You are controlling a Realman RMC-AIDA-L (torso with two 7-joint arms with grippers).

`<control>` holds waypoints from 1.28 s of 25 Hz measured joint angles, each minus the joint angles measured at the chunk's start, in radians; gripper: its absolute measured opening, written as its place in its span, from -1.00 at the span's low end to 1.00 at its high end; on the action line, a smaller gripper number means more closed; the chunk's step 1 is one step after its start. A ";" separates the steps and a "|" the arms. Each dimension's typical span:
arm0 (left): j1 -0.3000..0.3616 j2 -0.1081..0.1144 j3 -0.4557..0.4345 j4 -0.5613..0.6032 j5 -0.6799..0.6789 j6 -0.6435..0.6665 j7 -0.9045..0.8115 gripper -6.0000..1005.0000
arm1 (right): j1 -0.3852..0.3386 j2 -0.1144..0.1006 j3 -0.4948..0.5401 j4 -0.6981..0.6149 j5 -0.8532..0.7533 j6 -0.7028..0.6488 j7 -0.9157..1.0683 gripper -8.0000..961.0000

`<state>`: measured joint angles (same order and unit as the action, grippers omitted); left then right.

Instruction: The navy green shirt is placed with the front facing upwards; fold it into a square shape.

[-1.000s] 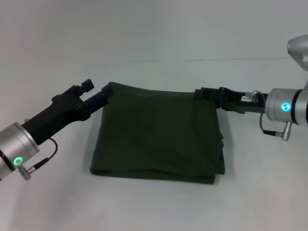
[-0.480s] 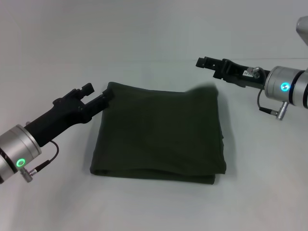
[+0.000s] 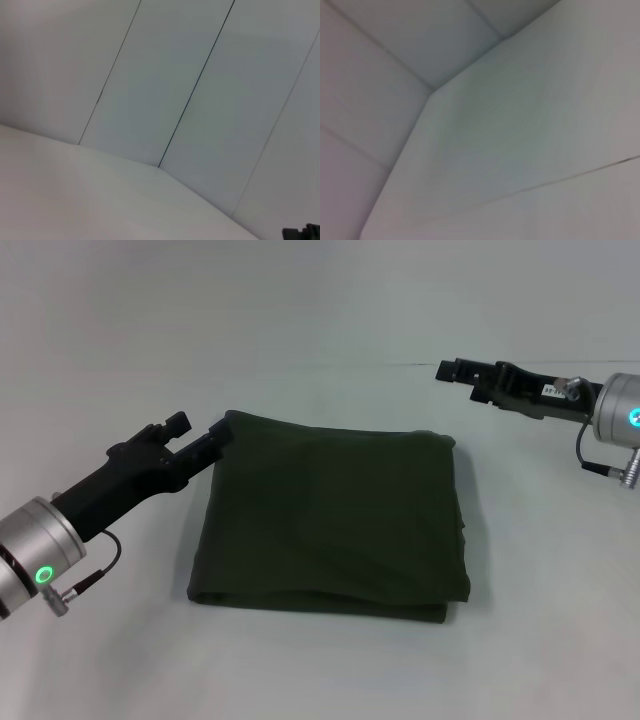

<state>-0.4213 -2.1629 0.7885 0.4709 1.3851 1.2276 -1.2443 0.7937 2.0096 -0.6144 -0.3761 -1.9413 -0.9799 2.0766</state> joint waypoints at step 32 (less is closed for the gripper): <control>0.038 0.026 -0.005 0.088 0.258 0.229 0.010 0.59 | 0.104 0.089 -0.436 0.072 -0.009 0.325 -0.136 -0.99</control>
<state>-0.3835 -2.1369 0.7837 0.5590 1.6431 1.4571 -1.2343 0.8982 2.0982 -1.0503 -0.3044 -1.9503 -0.6552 1.9409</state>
